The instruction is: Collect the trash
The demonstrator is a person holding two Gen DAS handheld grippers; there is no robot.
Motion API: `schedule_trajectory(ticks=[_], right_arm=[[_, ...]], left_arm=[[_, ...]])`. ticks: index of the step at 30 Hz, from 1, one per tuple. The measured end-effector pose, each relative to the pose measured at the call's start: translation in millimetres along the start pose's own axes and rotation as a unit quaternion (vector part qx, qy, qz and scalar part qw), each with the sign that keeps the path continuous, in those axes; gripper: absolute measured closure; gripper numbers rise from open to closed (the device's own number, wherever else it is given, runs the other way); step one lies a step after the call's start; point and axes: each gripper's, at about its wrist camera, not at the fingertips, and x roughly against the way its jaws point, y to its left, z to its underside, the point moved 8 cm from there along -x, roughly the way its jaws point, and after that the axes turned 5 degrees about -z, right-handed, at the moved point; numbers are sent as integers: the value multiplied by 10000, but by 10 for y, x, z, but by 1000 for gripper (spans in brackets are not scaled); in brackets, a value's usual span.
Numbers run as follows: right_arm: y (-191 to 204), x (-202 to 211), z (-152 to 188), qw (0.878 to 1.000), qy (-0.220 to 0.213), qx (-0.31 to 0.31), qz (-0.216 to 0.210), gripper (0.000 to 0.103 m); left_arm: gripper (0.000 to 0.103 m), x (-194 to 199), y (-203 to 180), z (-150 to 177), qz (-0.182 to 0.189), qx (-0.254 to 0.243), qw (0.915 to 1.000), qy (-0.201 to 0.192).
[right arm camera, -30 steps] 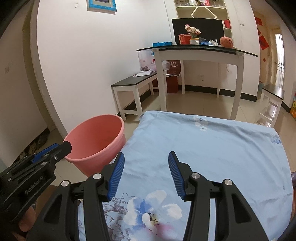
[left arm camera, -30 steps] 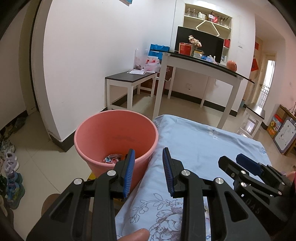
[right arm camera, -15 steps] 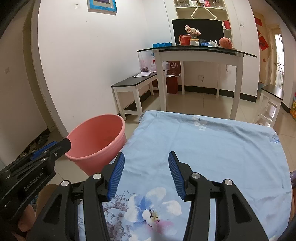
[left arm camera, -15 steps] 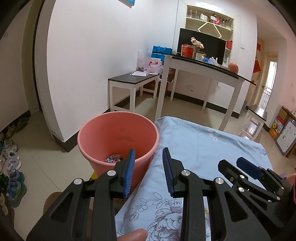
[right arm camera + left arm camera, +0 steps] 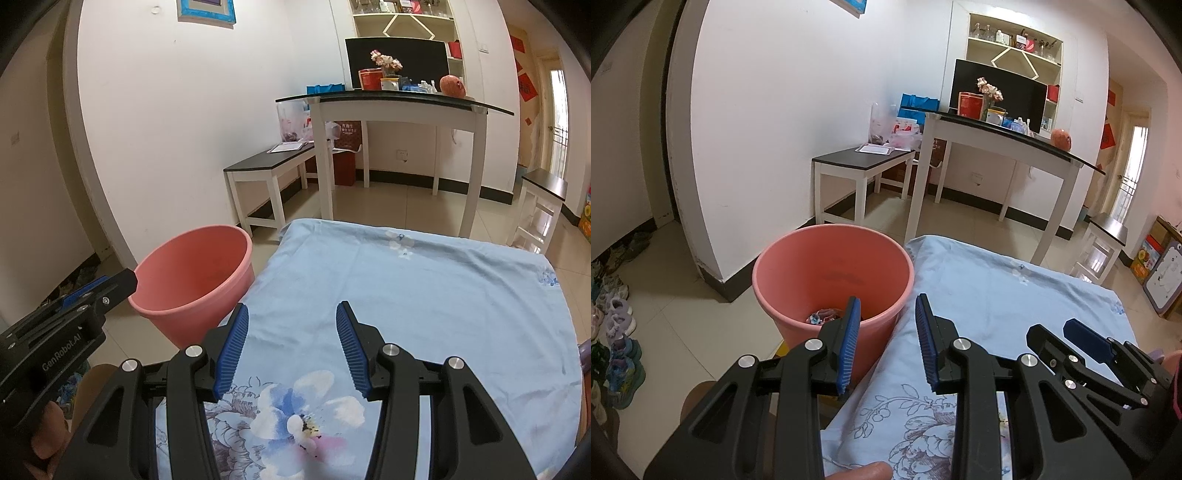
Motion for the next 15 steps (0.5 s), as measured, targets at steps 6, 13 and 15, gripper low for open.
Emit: schedule_trajectory(ticks=[6,13,15], right_arm=[[8,1,-2,10000,0,-3,0,54],[11,0,6,10000,11,-6,-1,54],[11,-8,8,10000,18,-13,-3,54]], left_arm=[[72,1,-1,2,0,-1,10000,-1],[72,-1,1,7,2,3,10000,8],[72,-1,0,7,2,1,10000,6]])
